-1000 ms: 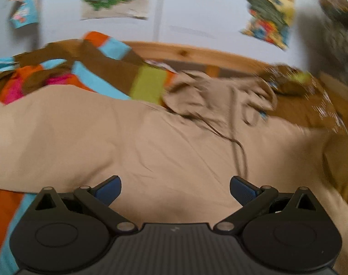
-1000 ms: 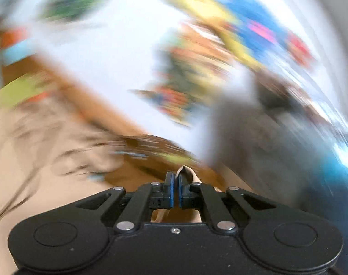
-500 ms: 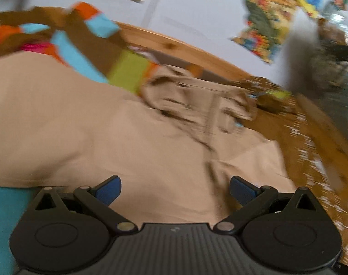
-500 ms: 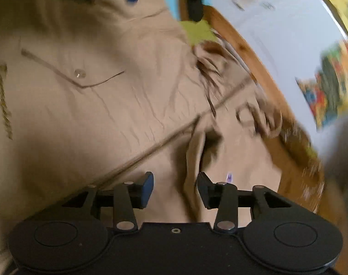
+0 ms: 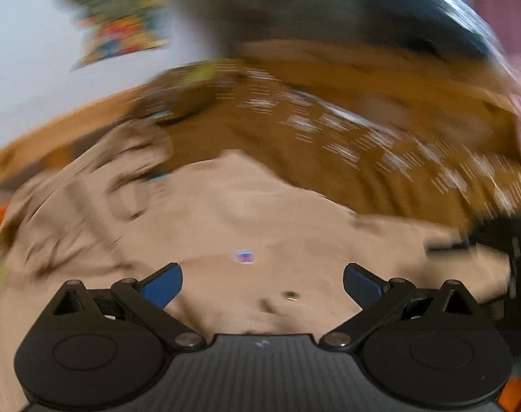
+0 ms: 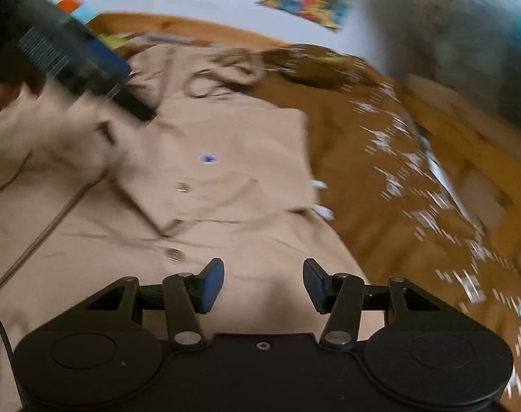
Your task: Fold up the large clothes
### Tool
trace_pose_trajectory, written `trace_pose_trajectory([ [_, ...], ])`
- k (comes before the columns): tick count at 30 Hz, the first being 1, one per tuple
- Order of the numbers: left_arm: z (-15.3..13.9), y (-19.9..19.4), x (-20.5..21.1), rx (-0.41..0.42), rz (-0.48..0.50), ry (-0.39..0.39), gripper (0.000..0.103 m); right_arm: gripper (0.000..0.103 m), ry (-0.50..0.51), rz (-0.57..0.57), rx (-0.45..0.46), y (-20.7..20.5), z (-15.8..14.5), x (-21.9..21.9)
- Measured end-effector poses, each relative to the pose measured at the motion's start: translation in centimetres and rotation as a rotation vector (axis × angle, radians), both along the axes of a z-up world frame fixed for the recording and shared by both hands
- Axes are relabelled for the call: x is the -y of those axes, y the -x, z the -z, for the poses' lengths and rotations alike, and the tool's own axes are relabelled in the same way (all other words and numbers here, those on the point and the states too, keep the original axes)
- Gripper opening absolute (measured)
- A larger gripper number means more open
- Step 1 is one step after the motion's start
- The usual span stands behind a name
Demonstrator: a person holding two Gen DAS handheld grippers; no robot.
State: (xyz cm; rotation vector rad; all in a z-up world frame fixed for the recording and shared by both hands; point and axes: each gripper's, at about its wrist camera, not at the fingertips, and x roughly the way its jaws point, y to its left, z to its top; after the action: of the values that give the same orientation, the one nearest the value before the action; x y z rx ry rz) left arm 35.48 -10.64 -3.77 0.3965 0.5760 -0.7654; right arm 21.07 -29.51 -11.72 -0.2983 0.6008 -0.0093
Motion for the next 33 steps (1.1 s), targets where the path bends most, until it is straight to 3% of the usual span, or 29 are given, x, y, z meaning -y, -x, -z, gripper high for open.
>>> trace_pose_trajectory([
  [4,2.3,2.8,4.4,0.115,0.195,-0.247,0.093,0.054,0.021,0.02,0.023,0.1,-0.2,1.7],
  [8,5.2,4.0,7.0,0.15,0.246,-0.408,0.077,0.054,0.007,0.027,0.05,0.1,-0.5,2.6],
  [10,6.1,4.0,7.5,0.152,0.238,-0.451,0.07,0.054,-0.002,0.037,0.053,0.2,-0.4,3.2],
  [13,6.7,3.8,7.3,0.116,0.23,-0.452,0.056,0.054,-0.048,0.062,0.053,0.3,-0.5,4.1],
  [14,6.7,4.0,7.1,0.119,0.216,-0.45,0.041,0.054,-0.061,0.07,0.053,0.4,-0.5,4.1],
  [15,6.6,3.9,7.0,0.116,0.201,-0.438,0.027,0.054,-0.076,0.076,0.053,0.4,-0.5,4.3],
  [17,5.6,3.6,6.4,0.103,0.151,-0.372,0.016,0.054,-0.085,0.079,0.054,0.4,-0.4,4.3],
  [21,2.1,2.5,3.4,0.12,-0.047,-0.143,0.004,0.054,-0.092,0.085,0.068,0.4,-0.4,4.2],
  [25,-2.3,1.9,-4.7,0.097,-0.422,0.24,0.003,0.054,-0.107,0.101,0.073,0.4,-0.3,4.1],
  [27,-3.3,2.6,-8.8,0.087,-0.608,0.347,0.003,0.054,-0.126,0.108,0.069,0.3,-0.2,4.0],
  [30,-3.6,4.3,-14.3,0.071,-0.82,0.395,0.003,0.054,-0.147,0.112,0.059,0.2,0.1,3.7],
  [33,-3.0,5.4,-17.4,0.049,-0.892,0.34,0.003,0.054,-0.157,0.111,0.052,-0.1,0.1,3.1],
])
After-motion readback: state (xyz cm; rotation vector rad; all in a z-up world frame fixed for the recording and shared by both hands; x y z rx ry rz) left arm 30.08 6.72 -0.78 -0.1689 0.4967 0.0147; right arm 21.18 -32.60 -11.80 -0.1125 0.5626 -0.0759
